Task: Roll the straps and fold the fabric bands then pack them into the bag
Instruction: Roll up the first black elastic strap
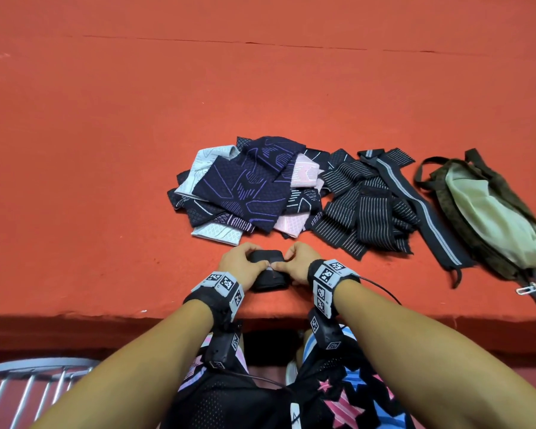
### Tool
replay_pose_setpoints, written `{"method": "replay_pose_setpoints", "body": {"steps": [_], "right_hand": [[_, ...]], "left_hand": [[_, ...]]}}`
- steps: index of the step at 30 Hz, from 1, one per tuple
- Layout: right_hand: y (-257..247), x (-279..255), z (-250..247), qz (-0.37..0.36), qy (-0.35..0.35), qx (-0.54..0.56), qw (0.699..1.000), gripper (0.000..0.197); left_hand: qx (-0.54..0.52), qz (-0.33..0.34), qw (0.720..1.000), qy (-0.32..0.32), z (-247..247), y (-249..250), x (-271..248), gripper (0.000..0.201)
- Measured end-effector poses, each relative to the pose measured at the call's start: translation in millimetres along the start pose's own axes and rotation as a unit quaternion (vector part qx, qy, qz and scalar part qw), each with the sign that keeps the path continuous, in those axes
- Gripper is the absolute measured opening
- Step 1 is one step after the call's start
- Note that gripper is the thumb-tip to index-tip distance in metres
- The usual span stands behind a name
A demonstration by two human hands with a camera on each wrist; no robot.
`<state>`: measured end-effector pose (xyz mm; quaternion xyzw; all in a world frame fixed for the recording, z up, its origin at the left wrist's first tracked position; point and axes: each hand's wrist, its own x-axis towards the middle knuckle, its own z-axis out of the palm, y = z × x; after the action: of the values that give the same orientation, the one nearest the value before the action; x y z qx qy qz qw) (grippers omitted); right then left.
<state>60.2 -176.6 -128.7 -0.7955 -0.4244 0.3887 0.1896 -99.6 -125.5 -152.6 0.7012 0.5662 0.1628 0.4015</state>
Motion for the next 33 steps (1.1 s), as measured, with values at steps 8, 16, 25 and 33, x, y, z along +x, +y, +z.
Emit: {"method": "replay_pose_setpoints", "body": {"steps": [8, 16, 25, 33], "right_hand": [[-26, -1, -1, 0.005, -0.021, -0.125, 0.992, 0.036], [-67, 11, 0, -0.062, 0.02, 0.02, 0.998, 0.034], [-163, 41, 51, -0.147, 0.032, 0.117, 0.982, 0.052], [-248, 81, 127, -0.218, -0.021, 0.097, 0.971, 0.056]], "left_hand": [[-0.042, -0.007, 0.999, 0.008, -9, 9, -2, 0.034], [-0.166, -0.023, 0.98, 0.105, -57, 8, 10, 0.047], [-0.285, -0.07, 0.945, 0.144, -128, -40, 28, 0.028], [-0.253, -0.088, 0.934, 0.238, -214, -104, 80, 0.027]]}}
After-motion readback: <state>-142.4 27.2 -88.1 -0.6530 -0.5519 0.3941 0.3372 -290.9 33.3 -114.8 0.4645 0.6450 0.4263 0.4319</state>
